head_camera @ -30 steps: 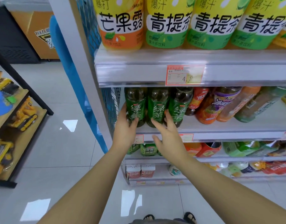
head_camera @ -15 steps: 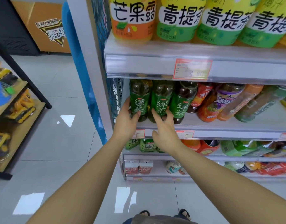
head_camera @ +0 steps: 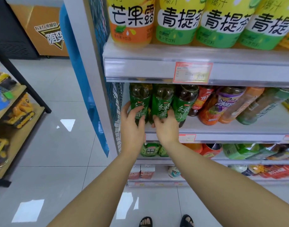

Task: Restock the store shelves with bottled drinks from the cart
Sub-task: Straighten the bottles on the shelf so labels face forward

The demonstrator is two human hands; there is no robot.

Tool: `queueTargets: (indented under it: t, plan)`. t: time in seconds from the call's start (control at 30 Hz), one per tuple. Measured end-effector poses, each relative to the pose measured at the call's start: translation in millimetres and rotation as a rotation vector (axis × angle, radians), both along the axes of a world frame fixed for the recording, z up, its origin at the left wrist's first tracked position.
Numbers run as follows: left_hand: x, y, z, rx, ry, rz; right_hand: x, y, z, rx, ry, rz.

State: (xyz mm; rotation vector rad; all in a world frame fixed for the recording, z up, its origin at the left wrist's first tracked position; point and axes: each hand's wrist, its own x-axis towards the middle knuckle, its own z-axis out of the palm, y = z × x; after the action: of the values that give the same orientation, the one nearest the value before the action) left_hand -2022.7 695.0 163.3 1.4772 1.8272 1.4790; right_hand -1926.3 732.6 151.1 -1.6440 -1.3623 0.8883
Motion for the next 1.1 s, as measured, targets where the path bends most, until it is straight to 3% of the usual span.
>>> queueTargets:
  t: [0.23, 0.53, 0.73, 0.9, 1.1]
  plan:
    - [-17.0, 2.8, -1.4, -0.067, -0.004, -0.056, -21.3, 0.1, 4.9, -0.002, -0.017, -0.292]
    - [-22.1, 3.6, -0.7, -0.054, -0.054, -0.096, -40.0, -3.0, 2.2, -0.061, 0.177, -0.502]
    - [-21.4, 6.5, 7.1, -0.112, -0.265, -0.068, -20.8, -5.5, -3.7, -0.022, 0.094, -0.355]
    - [-15.5, 17.5, 7.9, -0.121, -0.241, -0.098, -9.4, -1.3, -12.0, 0.017, 0.014, -0.140]
    - [-17.7, 26.7, 5.9, -0.145, -0.165, -0.055, -11.2, 3.3, -17.0, 0.047, 0.134, -0.199]
